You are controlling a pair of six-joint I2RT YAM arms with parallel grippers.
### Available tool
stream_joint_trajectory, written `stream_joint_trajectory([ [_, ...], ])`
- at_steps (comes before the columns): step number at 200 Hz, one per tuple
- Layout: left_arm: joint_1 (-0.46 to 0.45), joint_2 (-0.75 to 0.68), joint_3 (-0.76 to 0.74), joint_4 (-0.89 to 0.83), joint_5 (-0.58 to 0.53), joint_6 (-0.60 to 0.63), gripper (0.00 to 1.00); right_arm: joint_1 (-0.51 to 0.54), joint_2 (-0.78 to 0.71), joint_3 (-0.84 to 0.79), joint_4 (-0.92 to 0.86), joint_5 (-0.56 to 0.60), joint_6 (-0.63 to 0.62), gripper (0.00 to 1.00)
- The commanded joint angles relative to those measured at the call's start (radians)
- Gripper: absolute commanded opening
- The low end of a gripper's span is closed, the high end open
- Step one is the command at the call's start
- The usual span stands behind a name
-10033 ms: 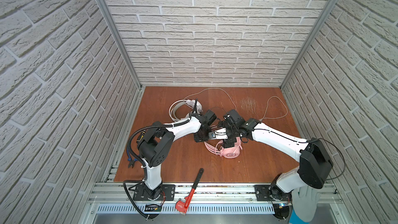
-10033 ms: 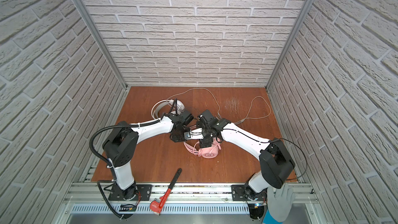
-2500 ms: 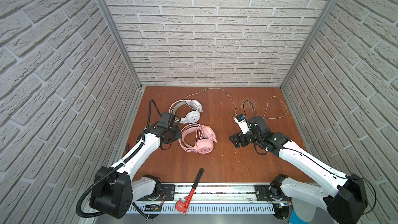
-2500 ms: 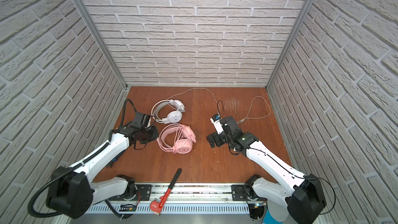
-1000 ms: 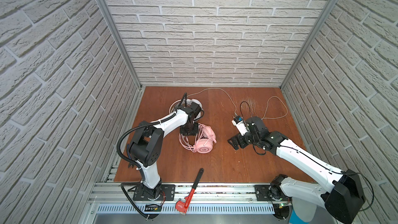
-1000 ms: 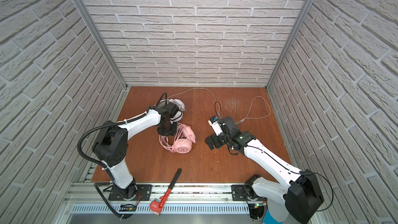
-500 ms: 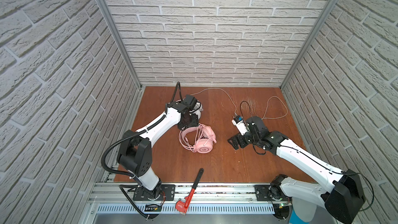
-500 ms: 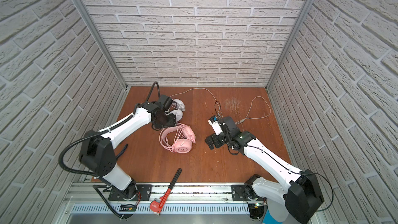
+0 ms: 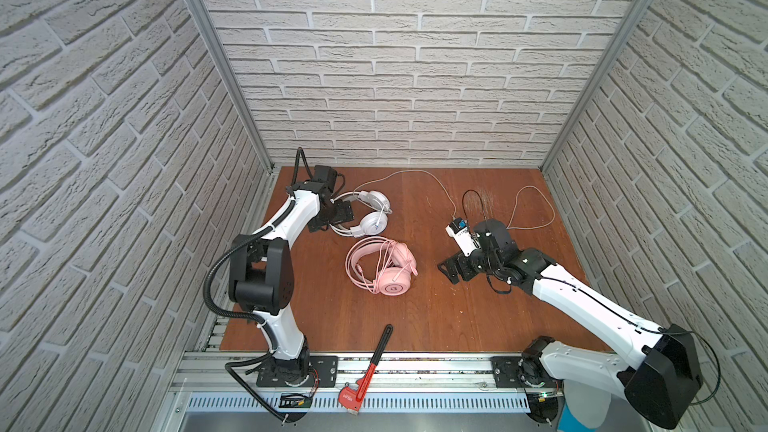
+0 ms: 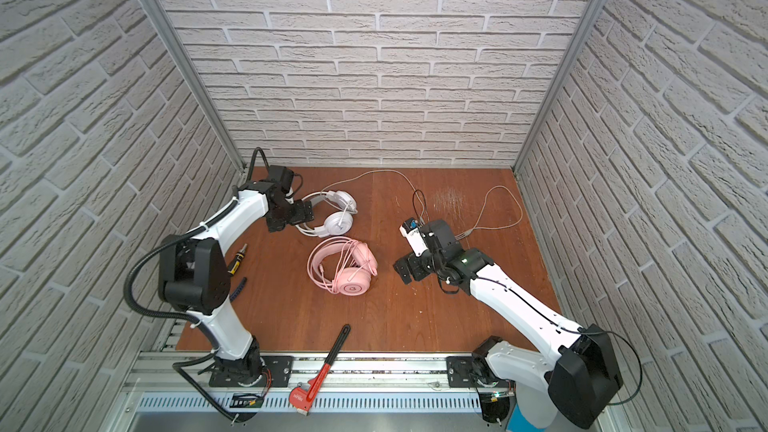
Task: Wrap the headphones
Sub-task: 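Move the left gripper to the white headset and grasp its headband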
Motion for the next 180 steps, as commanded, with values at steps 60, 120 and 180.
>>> stream_joint_trajectory([
  [60, 0.069, 0.326, 0.240, 0.015, -0.027, 0.181, 0.85, -0.004, 0.054, 0.059, 0.002, 0.018, -0.012, 1.00],
  [120, 0.067, 0.406, 0.283, 0.024, -0.047, 0.197, 0.60, -0.004, 0.081, 0.089, -0.017, 0.027, -0.011, 1.00],
  [180, 0.071, 0.375, 0.244, 0.069, -0.050, 0.137, 0.27, -0.004, 0.070, 0.104, -0.059, 0.077, -0.011, 1.00],
])
